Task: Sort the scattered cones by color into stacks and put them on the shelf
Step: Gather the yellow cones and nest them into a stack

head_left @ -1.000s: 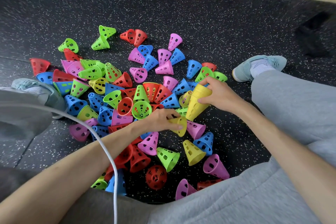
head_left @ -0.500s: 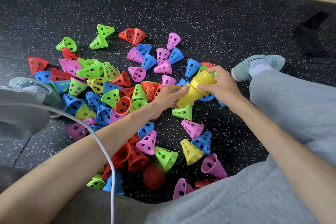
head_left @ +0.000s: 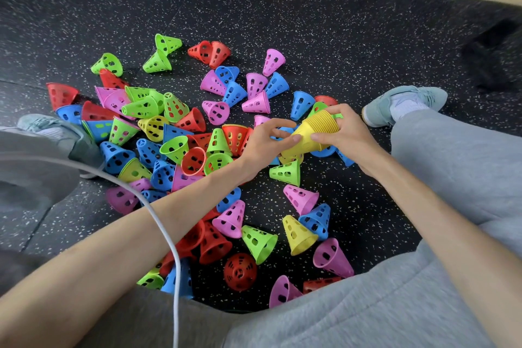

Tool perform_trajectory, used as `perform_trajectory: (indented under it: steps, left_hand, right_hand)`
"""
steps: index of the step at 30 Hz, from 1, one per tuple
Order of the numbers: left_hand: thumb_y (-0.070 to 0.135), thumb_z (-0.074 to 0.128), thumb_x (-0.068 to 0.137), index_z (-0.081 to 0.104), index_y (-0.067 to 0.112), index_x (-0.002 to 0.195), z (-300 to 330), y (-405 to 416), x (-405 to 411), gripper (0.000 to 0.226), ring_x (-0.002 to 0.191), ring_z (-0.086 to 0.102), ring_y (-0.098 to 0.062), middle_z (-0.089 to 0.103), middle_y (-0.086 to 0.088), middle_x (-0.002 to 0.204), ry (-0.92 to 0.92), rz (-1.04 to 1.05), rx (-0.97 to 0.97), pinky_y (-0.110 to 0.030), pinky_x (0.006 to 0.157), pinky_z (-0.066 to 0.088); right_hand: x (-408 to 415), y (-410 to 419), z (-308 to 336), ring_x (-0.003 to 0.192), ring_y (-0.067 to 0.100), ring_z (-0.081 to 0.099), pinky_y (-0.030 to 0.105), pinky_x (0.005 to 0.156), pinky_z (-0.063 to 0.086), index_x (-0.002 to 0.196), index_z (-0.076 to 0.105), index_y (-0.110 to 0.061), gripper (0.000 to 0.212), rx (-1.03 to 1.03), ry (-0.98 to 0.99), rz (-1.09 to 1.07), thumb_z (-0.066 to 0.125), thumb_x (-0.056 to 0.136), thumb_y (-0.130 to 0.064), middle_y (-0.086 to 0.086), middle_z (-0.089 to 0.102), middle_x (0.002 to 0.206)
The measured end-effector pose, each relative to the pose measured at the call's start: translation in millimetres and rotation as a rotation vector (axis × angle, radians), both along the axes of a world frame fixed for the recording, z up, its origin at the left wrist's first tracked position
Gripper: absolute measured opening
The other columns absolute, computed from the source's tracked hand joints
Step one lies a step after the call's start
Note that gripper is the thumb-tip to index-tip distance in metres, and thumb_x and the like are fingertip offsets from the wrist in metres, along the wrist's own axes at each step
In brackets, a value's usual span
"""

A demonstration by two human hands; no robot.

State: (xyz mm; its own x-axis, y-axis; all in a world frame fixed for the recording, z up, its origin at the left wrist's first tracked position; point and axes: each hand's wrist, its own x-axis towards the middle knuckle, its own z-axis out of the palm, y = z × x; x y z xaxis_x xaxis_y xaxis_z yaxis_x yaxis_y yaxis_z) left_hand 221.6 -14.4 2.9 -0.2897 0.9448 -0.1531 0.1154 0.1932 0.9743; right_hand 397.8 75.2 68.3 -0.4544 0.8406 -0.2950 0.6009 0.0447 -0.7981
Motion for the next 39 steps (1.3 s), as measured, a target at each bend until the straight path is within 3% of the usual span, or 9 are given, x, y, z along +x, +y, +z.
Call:
perform_trajectory:
  steps: [5,10,14,19,25,29,36,39]
  left_hand:
    - [0.026,0.077,0.092,0.066,0.028,0.119,-2.2,-4.4,4.7,0.029,0.086,0.074,-0.023,0.070,-0.001,0.108,0.081,-0.055,0.019,-0.038,0.074,0.064]
    - [0.026,0.078,0.090,0.067,0.026,0.105,-18.0,-23.9,11.8,0.019,0.079,0.064,0.008,0.070,0.013,0.101,0.327,-0.131,0.049,-0.015,0.073,0.054]
    - [0.042,0.080,0.086,0.069,0.025,0.099,-33.3,-44.1,17.1,0.024,0.084,0.066,0.001,0.070,0.015,0.099,0.457,-0.422,-0.045,-0.022,0.074,0.055]
    - [0.047,0.083,0.081,0.067,0.029,0.123,-50.0,-59.0,32.8,0.049,0.105,0.051,-0.003,0.053,0.011,0.117,0.461,-0.810,-0.204,-0.016,0.086,0.042]
    - [0.049,0.085,0.078,0.058,0.038,0.133,-67.4,-71.9,35.8,0.063,0.117,0.041,-0.005,0.036,0.007,0.134,0.488,-0.838,-0.255,-0.020,0.098,0.034]
    - [0.050,0.083,0.079,0.059,0.038,0.133,-72.5,-75.8,37.2,0.060,0.125,0.048,-0.009,0.049,0.007,0.135,0.494,-0.882,-0.265,-0.034,0.109,0.041]
    - [0.052,0.078,0.081,0.057,0.043,0.133,-75.4,-75.6,40.5,0.057,0.127,0.049,-0.011,0.055,0.008,0.135,0.522,-0.913,-0.273,-0.041,0.108,0.043]
    - [0.046,0.077,0.084,0.060,0.039,0.132,-72.8,-74.8,39.5,0.051,0.118,0.053,-0.009,0.059,0.008,0.129,0.461,-0.847,-0.270,-0.032,0.101,0.045]
  right_hand:
    - [3.2,5.8,-1.1,0.118,0.023,0.062,0.049,0.100,0.053,0.127,0.051,-0.026,0.057,0.045,-0.036,-0.034,0.084,0.081,-0.019,0.004,0.064,0.126]
    - [7.4,6.3,1.9,0.118,0.022,0.055,0.047,0.101,0.049,0.134,0.050,-0.021,0.061,0.111,-0.150,-0.064,0.082,0.083,-0.018,0.006,0.056,0.135]
    - [12.1,7.1,-0.6,0.128,0.027,0.051,0.045,0.104,0.045,0.140,0.047,-0.017,0.063,0.124,-0.214,-0.082,0.080,0.086,-0.016,0.012,0.052,0.142]
    - [11.8,6.2,-0.5,0.129,0.027,0.050,0.045,0.103,0.045,0.140,0.046,-0.017,0.064,0.130,-0.243,-0.075,0.081,0.086,-0.017,0.011,0.052,0.142]
    - [10.5,6.6,-0.3,0.125,0.027,0.052,0.045,0.102,0.046,0.140,0.047,-0.017,0.064,0.142,-0.244,-0.074,0.081,0.086,-0.017,0.010,0.052,0.141]
    - [11.3,7.1,-1.4,0.124,0.027,0.052,0.045,0.101,0.046,0.140,0.047,-0.018,0.064,0.138,-0.245,-0.075,0.081,0.085,-0.017,0.011,0.051,0.141]
    - [11.4,6.6,-1.7,0.121,0.026,0.053,0.044,0.099,0.048,0.139,0.046,-0.019,0.063,0.135,-0.232,-0.076,0.080,0.086,-0.017,0.011,0.051,0.142]
    - [11.2,7.0,-2.4,0.113,0.022,0.051,0.044,0.098,0.048,0.139,0.047,-0.019,0.062,0.135,-0.216,-0.075,0.079,0.086,-0.016,0.010,0.052,0.139]
